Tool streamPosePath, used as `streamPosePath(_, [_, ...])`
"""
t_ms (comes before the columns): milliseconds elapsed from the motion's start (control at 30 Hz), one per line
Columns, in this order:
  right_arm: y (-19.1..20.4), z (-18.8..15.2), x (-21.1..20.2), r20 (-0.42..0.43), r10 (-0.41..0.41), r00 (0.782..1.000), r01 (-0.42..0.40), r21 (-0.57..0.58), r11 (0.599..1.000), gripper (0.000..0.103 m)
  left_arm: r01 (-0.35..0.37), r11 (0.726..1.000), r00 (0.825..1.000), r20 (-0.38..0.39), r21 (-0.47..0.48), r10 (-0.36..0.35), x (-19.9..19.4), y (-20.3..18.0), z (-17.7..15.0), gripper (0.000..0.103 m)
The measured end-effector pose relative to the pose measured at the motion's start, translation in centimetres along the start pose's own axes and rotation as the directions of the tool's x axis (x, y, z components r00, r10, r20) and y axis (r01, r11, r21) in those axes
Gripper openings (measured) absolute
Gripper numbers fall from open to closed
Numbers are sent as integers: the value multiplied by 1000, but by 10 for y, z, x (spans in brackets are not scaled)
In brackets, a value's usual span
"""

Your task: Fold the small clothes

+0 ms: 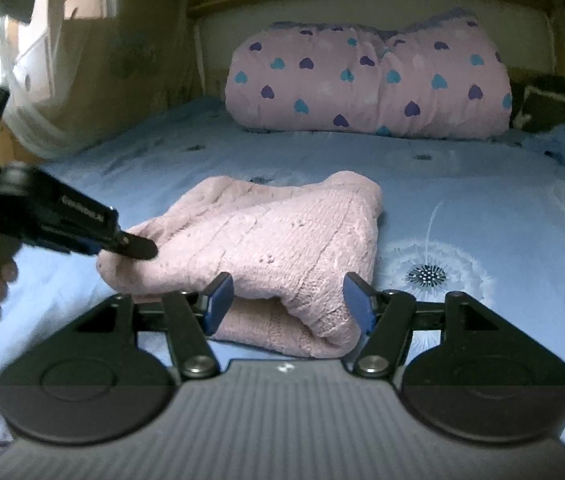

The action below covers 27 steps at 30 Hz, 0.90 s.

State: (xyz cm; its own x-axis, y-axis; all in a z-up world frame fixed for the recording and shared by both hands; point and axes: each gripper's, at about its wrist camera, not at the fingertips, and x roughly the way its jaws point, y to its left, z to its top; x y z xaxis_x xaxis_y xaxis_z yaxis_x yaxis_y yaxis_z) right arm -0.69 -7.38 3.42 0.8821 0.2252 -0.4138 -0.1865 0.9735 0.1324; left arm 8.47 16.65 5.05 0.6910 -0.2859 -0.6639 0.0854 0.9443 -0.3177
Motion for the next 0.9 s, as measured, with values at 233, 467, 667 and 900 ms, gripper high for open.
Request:
streamPosePath(233, [-31, 15, -1, 31, 34, 999, -41, 241, 970, 83, 14, 999, 1000, 11, -42, -14, 2, 2, 1, 78])
streamPosePath(467, [-49, 21, 28, -66, 87, 994, -54, 394, 917, 83, 61, 992, 997, -47, -107, -66, 17, 3, 1, 83])
streamPosePath(667, [-59, 13, 66, -181, 150, 972, -43, 488, 872, 87, 62, 991, 995, -72, -115, -70, 26, 0, 0, 87])
streamPosePath(900, [-68, 3, 89, -176, 251, 952, -97, 604, 791, 90, 74, 988, 993, -79, -139, -85, 35, 1, -1, 92])
